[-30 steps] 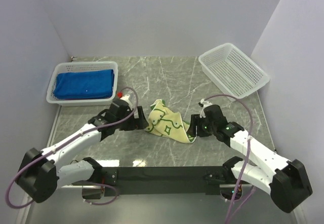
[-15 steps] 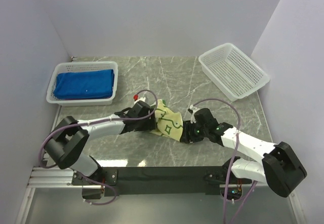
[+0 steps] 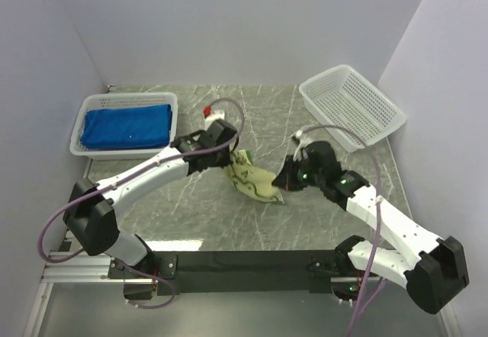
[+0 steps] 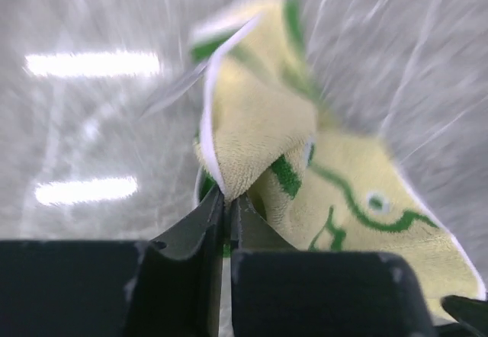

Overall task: Fold and stack the towels
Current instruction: Flatten out the crumpled towel

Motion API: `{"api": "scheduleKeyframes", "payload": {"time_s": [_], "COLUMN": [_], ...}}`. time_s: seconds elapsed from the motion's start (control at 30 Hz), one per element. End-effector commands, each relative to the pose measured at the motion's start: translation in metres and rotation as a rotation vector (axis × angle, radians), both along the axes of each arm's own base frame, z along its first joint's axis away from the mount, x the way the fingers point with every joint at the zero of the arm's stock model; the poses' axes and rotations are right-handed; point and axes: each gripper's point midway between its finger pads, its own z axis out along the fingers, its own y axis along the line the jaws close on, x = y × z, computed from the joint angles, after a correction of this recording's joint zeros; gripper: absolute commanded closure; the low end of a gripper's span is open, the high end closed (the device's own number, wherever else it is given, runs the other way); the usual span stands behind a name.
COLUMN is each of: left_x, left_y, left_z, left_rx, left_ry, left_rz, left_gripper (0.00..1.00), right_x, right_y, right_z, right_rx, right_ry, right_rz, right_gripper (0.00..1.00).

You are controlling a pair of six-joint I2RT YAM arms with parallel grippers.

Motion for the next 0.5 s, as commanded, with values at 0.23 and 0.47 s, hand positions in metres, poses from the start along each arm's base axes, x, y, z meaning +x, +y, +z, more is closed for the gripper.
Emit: {"api": "scheduleKeyframes", "payload": {"time_s": [0.23, 0.47], "left_x": [0.083, 0.075], "left_y": [0.019, 0.008], "left_z": [0.028, 0.059], "left_rx": [0.164, -0.022], "left_ry": [-0.061, -0.158], "left_rz": [0.023, 0.038], "left_gripper": [0.2, 0.03], "right_x": [0.073, 0.074], "right_y": [-0.043, -0.061], "right_z": [-0.003, -0.003], "right_rx": [-0.007, -0.092], "right_ry": [0.044, -0.06], "right_rz": [-0.272, -0.273], "right_gripper": [0.55, 0.39]}}
